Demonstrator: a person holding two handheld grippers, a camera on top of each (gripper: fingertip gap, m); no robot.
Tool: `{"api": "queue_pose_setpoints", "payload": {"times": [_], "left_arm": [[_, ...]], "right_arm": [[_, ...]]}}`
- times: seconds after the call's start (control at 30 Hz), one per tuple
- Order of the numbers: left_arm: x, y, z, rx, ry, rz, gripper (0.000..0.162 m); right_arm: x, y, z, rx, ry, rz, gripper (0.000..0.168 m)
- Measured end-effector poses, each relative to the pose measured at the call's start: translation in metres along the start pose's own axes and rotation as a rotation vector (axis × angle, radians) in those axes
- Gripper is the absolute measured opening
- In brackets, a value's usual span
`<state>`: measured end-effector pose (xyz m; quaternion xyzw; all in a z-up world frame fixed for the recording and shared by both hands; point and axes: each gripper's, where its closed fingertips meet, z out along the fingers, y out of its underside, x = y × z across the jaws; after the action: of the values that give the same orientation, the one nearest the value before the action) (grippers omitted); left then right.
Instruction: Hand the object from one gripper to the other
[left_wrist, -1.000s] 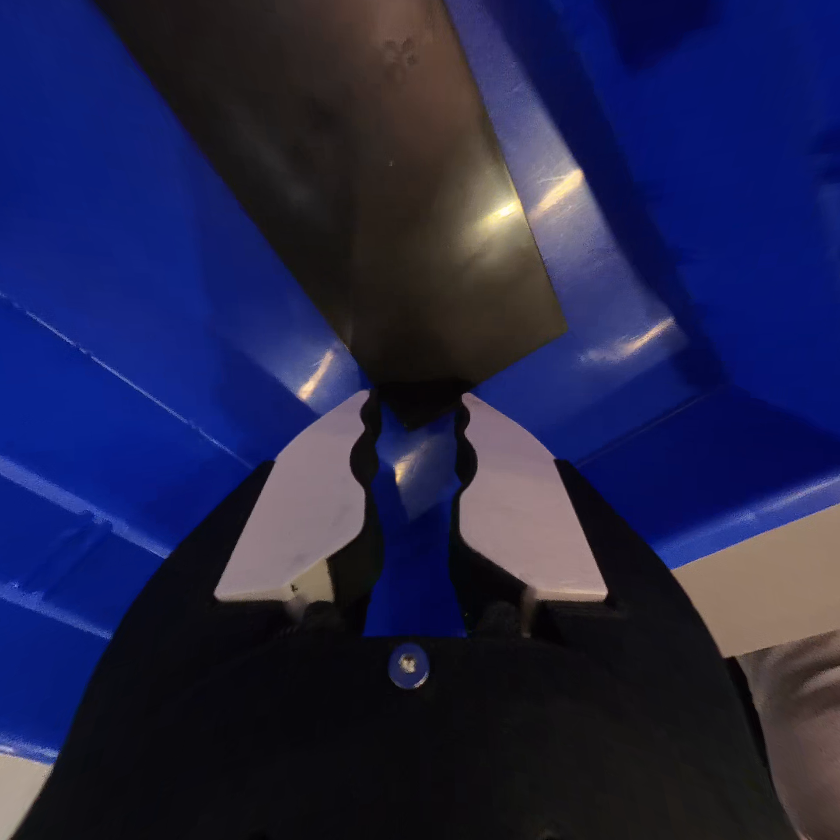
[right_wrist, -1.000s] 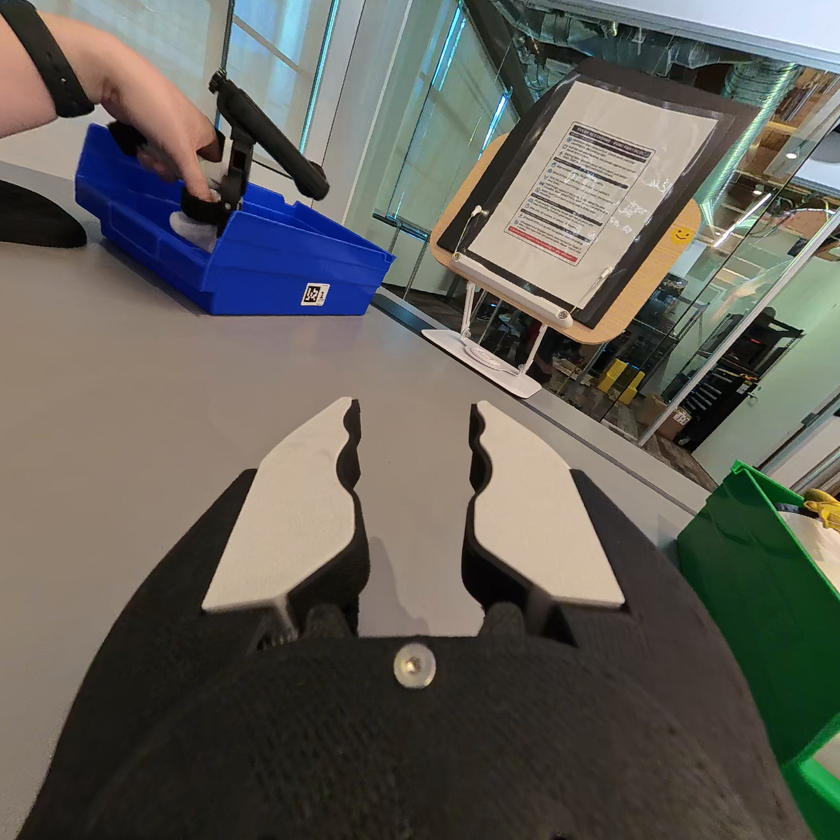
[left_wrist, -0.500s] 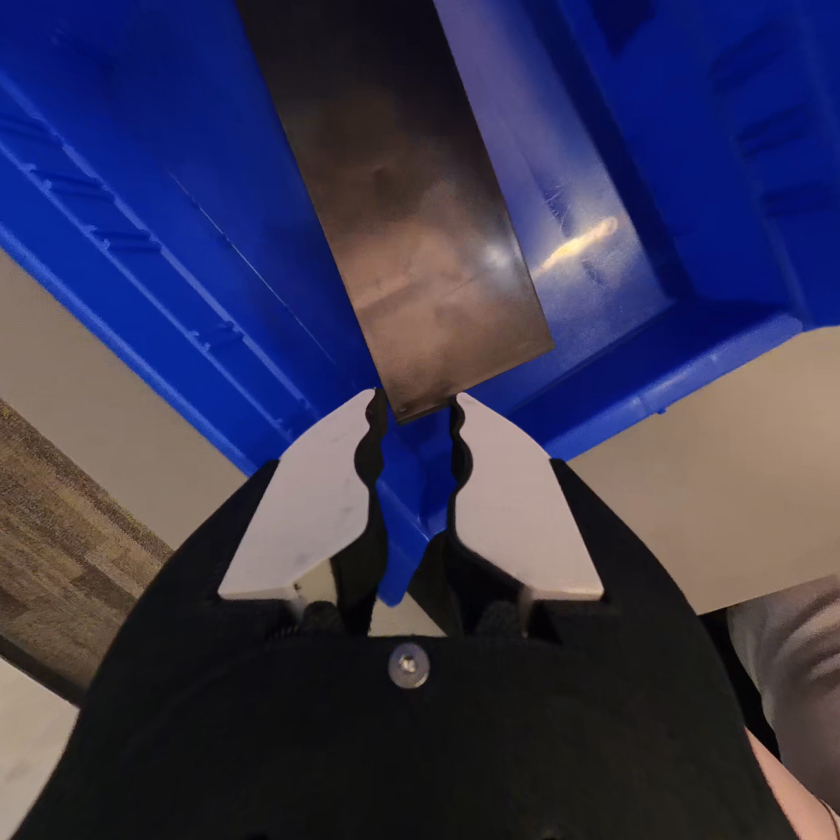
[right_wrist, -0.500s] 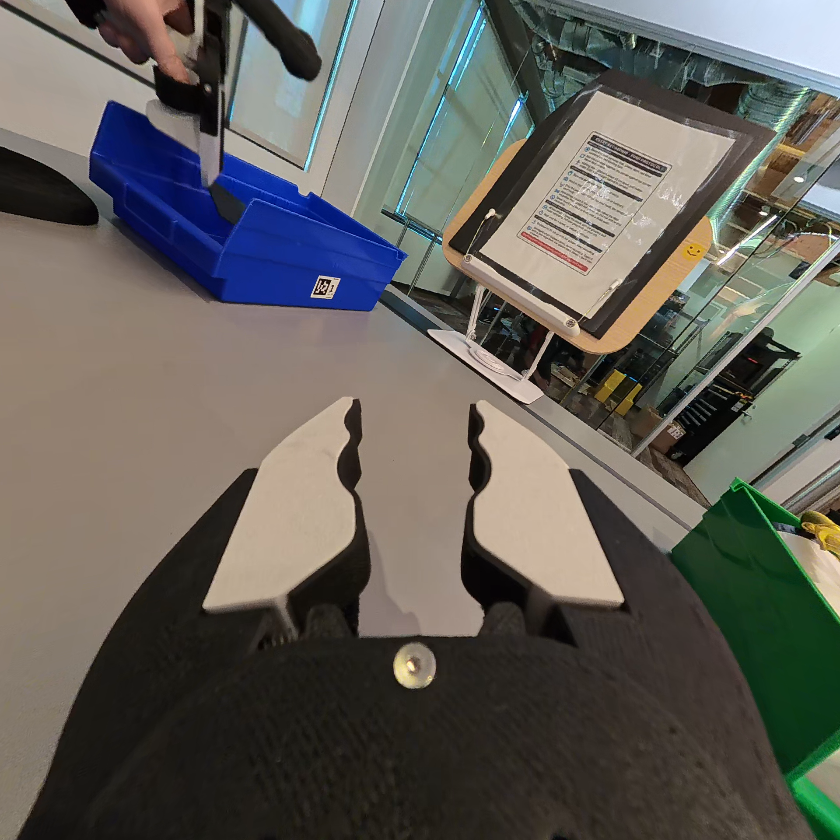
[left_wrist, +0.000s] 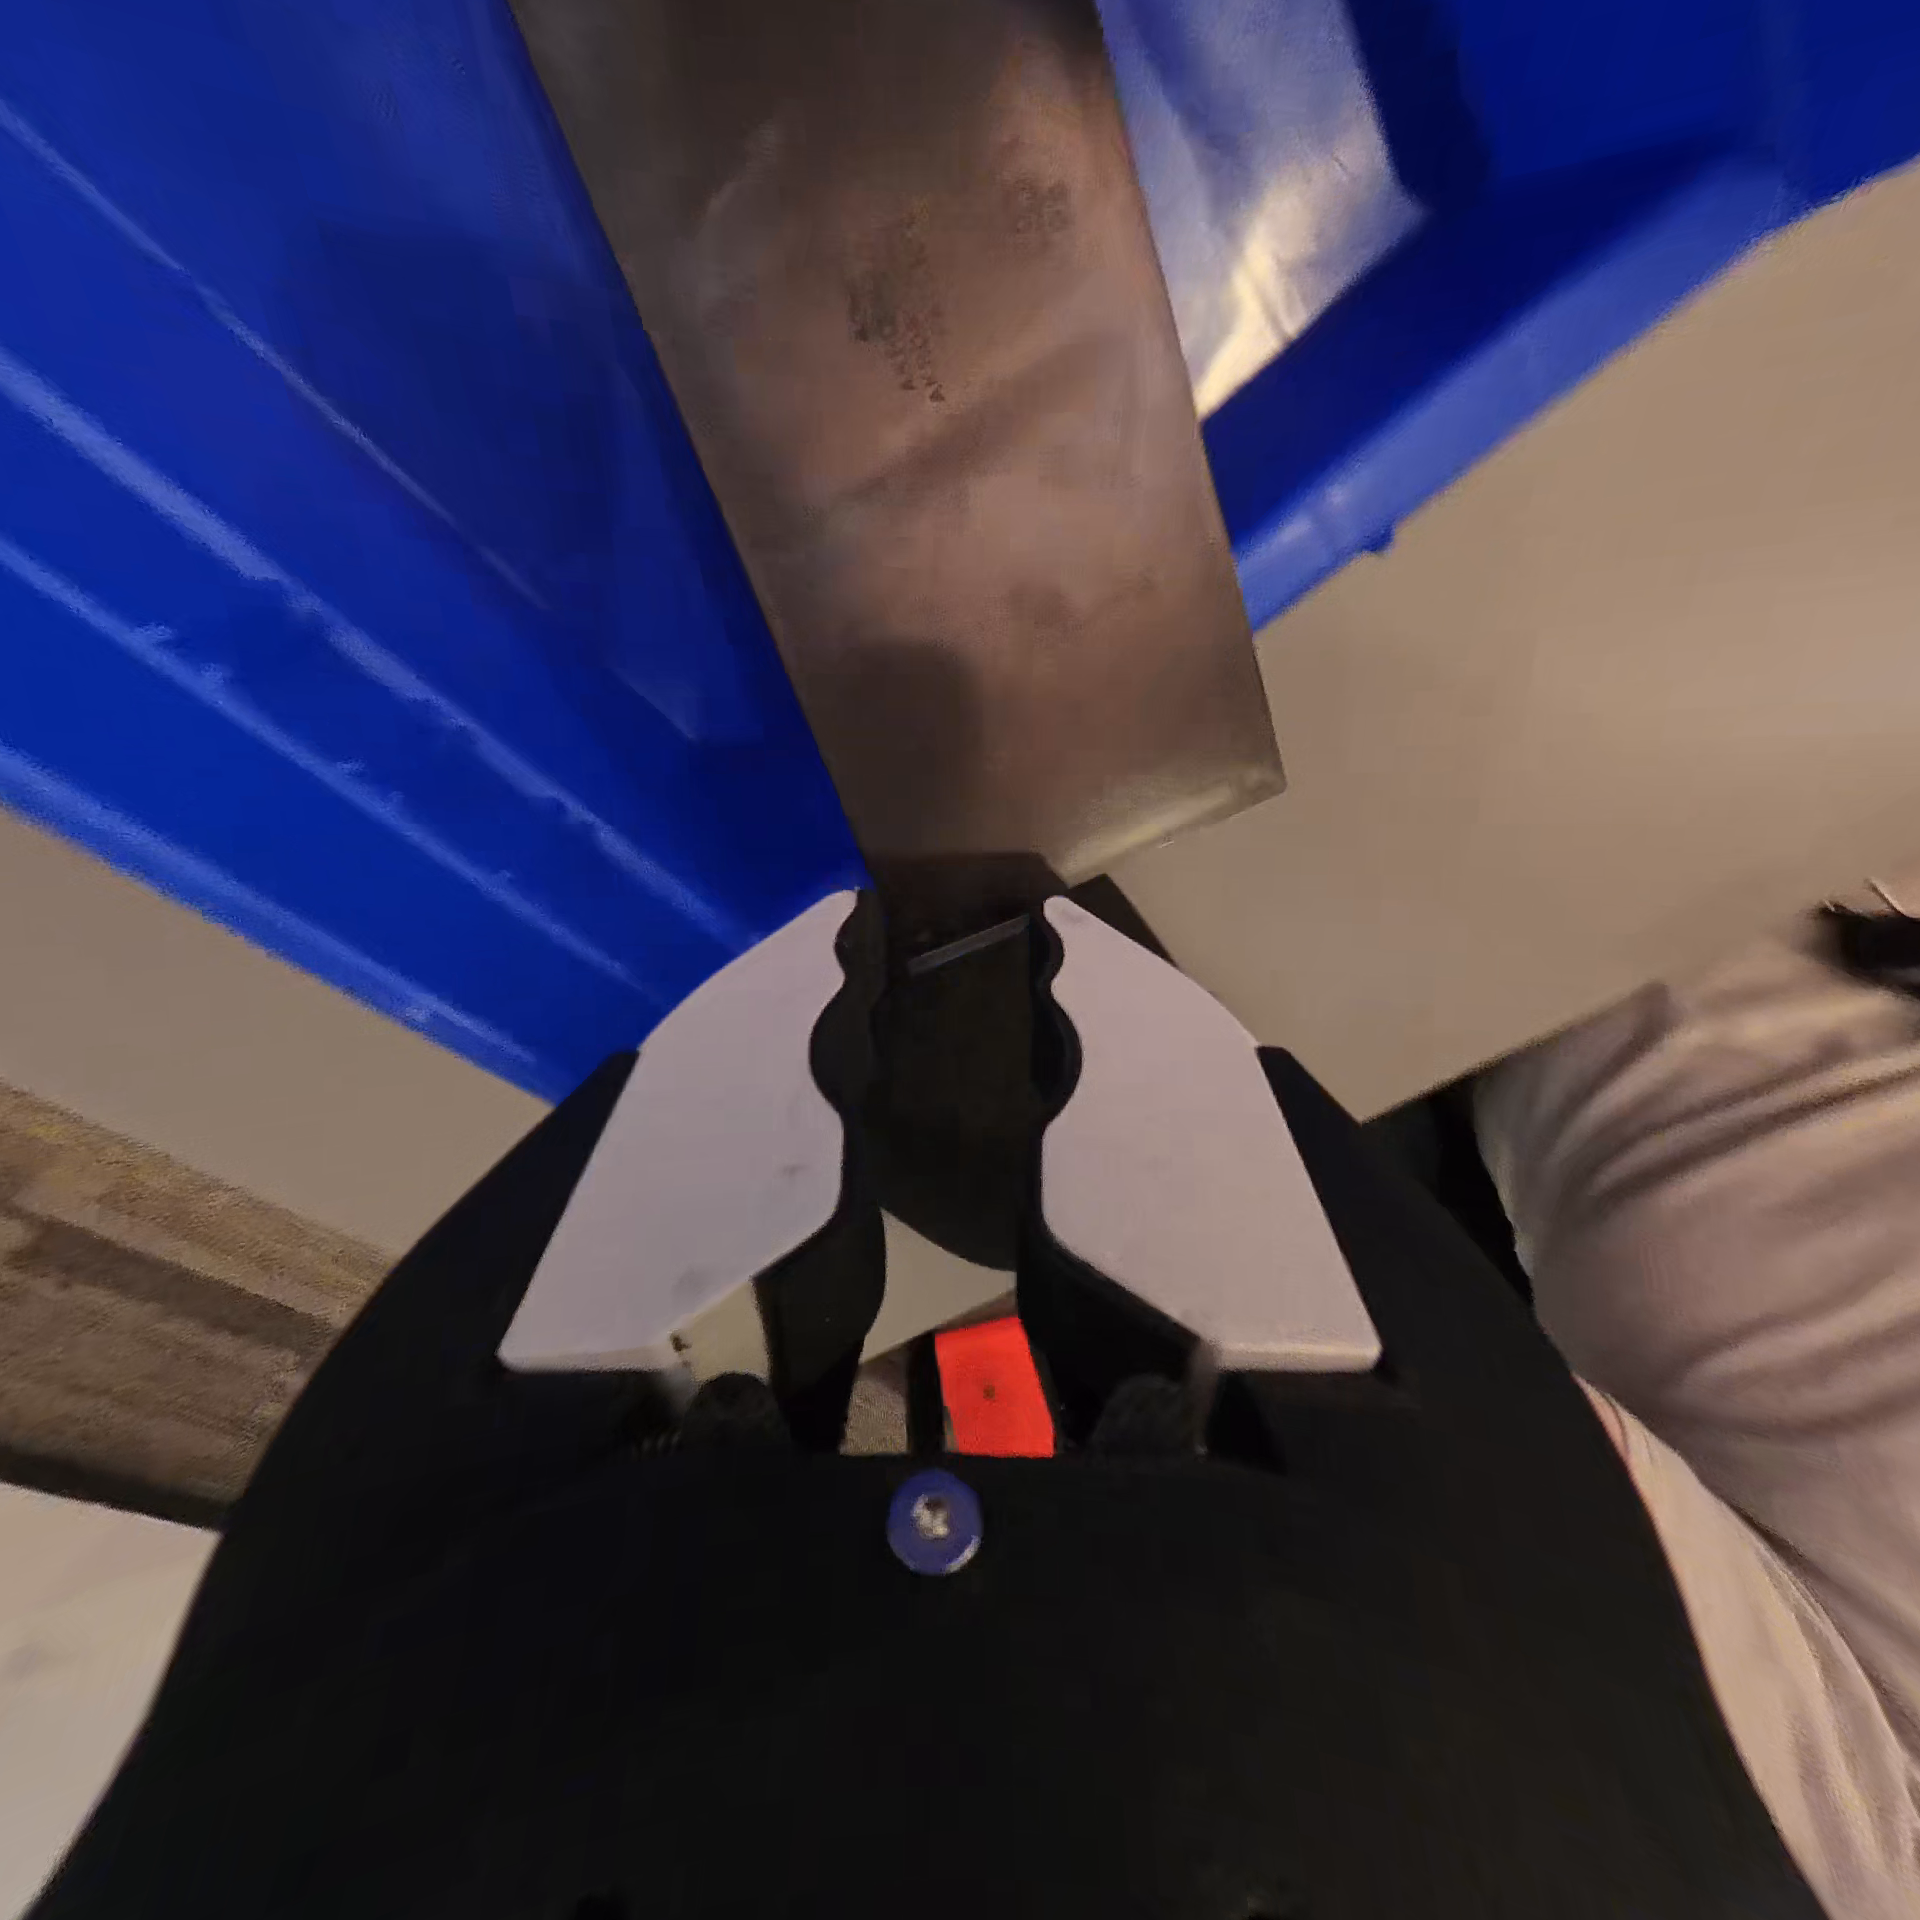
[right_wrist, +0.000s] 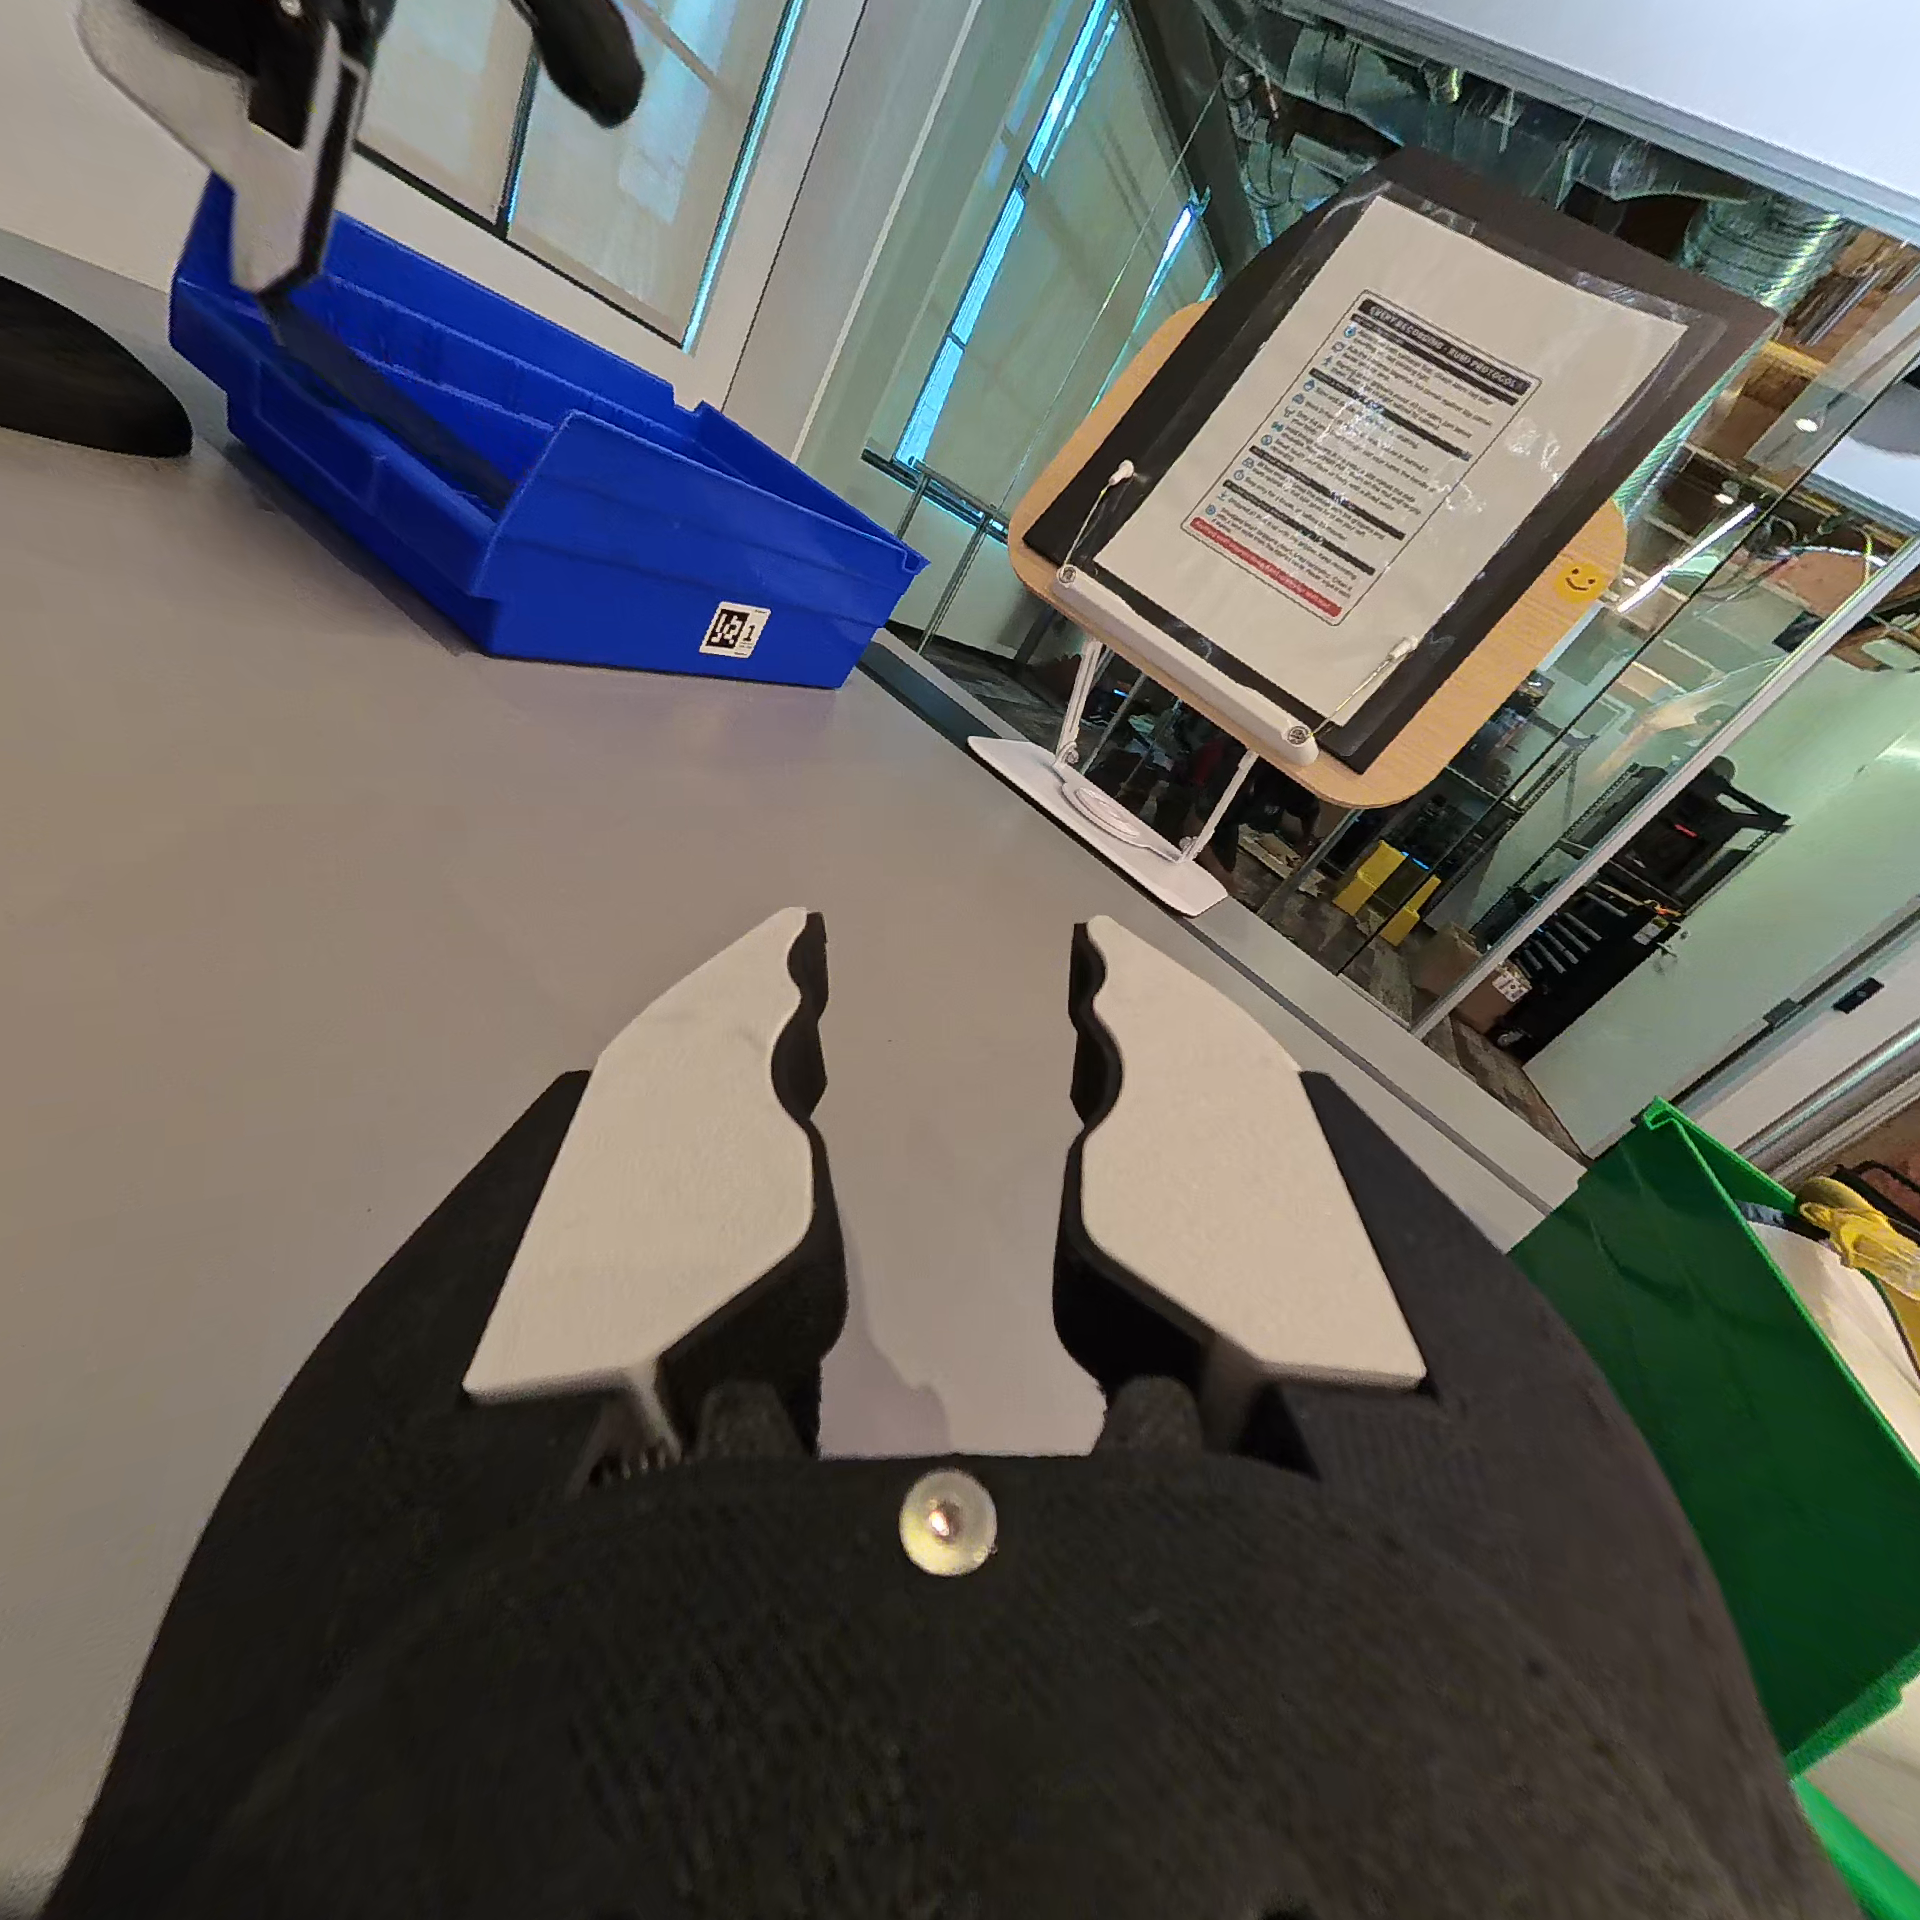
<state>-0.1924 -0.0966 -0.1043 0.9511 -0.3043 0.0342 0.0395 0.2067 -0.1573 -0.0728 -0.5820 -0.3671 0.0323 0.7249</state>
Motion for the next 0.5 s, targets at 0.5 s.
{"api": "queue_pose_setpoints", "payload": {"times": [0.5], "left_arm": [[0.009, -0.053, -0.013, 0.207, 0.047, -0.086, 0.080]], "right_arm": [[-0.006, 0.003, 0.002, -0.024, -0.009, -0.059, 0.045]]}}
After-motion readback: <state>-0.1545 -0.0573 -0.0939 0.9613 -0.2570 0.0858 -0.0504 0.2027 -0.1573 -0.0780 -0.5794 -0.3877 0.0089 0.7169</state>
